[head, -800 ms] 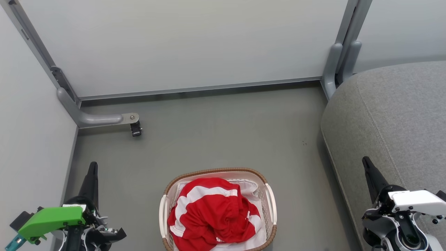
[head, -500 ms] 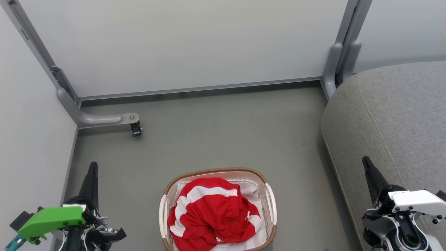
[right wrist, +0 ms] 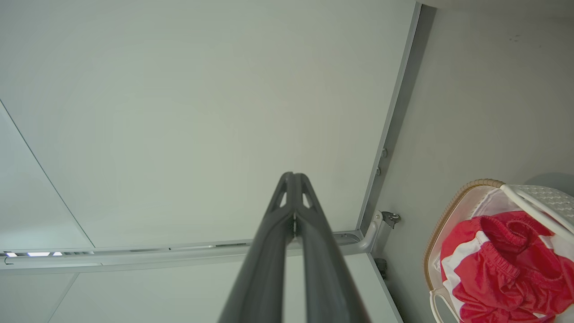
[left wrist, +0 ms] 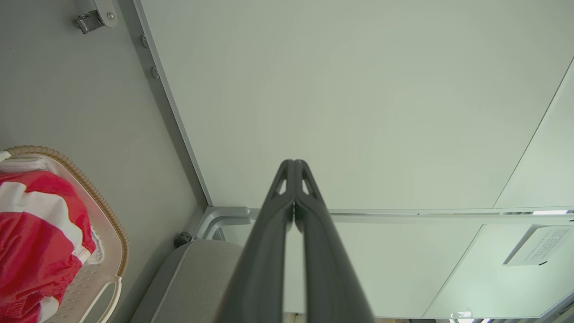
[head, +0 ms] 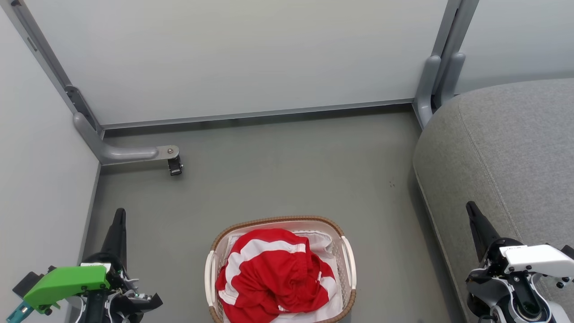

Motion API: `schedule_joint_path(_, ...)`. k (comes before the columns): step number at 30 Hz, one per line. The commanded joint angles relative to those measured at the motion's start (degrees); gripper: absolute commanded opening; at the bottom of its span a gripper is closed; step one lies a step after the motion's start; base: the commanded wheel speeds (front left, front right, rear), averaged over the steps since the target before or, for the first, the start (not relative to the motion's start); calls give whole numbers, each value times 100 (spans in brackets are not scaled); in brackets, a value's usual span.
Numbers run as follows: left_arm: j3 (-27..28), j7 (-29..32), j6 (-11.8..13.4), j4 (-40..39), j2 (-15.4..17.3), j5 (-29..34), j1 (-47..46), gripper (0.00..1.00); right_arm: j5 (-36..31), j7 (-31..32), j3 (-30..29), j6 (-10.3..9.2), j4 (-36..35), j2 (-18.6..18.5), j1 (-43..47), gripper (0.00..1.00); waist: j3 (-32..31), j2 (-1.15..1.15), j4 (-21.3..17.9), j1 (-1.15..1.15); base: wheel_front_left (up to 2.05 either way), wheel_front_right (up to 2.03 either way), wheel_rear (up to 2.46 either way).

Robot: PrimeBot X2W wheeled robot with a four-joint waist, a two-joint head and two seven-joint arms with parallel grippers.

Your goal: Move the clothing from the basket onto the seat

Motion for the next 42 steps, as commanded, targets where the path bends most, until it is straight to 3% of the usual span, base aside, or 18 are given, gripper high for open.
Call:
schedule_joint_path(1, 4, 13, -27, -8, 2, -18, -57, 0, -3, 9, 1, -2, 15, -18, -49, 0, 0, 0, 0, 0, 0, 0, 0)
schedule_joint_path(41, 4, 13, -27, -8, 2, -18, -57, 0, -3, 8, 1, -2, 15, -18, -50, 0, 0, 0, 0, 0, 0, 0, 0)
schedule_joint_path(42, 0, 0, 0, 0, 0, 0, 0, 100, 0, -1, 0, 0, 0, 0, 0, 100, 0, 0, 0, 0, 0, 0, 0)
